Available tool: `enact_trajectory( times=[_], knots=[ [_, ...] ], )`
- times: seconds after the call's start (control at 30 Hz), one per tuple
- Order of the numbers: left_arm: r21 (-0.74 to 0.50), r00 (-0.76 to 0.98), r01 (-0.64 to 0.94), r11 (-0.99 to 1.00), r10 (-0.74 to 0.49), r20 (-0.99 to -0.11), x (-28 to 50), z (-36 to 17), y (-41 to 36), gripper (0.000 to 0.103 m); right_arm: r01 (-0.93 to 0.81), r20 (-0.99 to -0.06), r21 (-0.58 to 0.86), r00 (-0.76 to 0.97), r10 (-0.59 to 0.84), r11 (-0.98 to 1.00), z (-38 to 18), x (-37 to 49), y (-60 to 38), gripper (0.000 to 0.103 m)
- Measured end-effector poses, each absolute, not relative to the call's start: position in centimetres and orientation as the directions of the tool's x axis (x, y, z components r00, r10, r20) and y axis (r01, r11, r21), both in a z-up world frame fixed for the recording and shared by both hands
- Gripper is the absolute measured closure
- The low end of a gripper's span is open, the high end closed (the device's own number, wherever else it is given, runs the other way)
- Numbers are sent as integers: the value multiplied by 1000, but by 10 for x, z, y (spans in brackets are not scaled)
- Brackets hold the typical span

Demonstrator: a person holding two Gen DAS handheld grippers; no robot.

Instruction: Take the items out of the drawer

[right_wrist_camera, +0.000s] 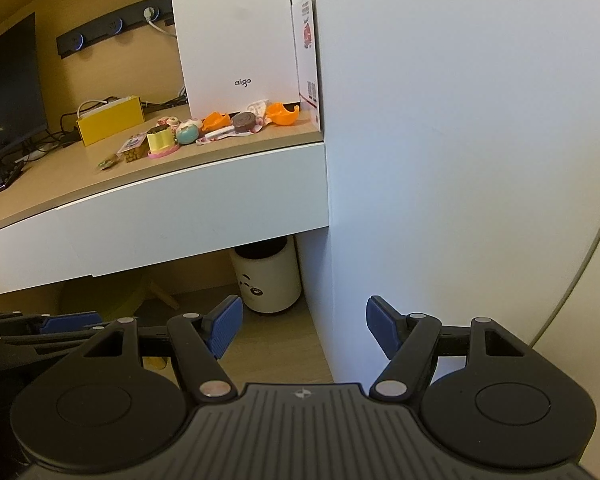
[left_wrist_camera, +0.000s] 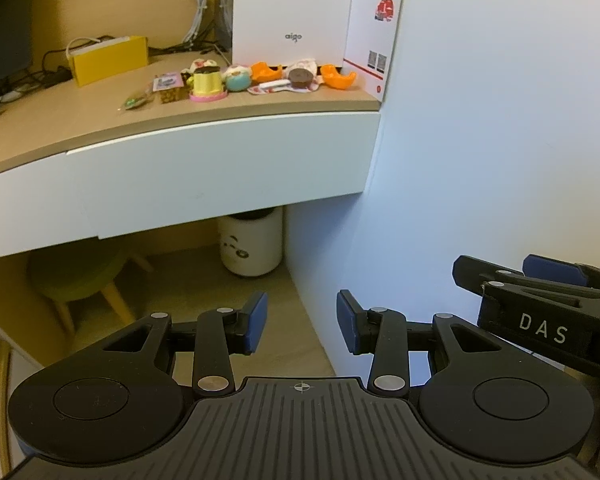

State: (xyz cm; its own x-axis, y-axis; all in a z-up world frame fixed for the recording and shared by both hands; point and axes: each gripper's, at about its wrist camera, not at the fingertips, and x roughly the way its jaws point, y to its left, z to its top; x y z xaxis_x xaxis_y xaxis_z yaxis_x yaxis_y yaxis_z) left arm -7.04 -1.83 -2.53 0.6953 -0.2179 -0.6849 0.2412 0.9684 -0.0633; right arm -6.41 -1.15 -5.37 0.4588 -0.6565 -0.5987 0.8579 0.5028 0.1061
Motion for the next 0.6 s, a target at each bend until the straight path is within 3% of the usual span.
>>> enact_trajectory(
  times=[0.6],
  knots=[
    [-70,697,221,973,-208,-686,-65,-23,-18,61,857,-598,128,468,-650,499,-55,-65,-18,34]
  ],
)
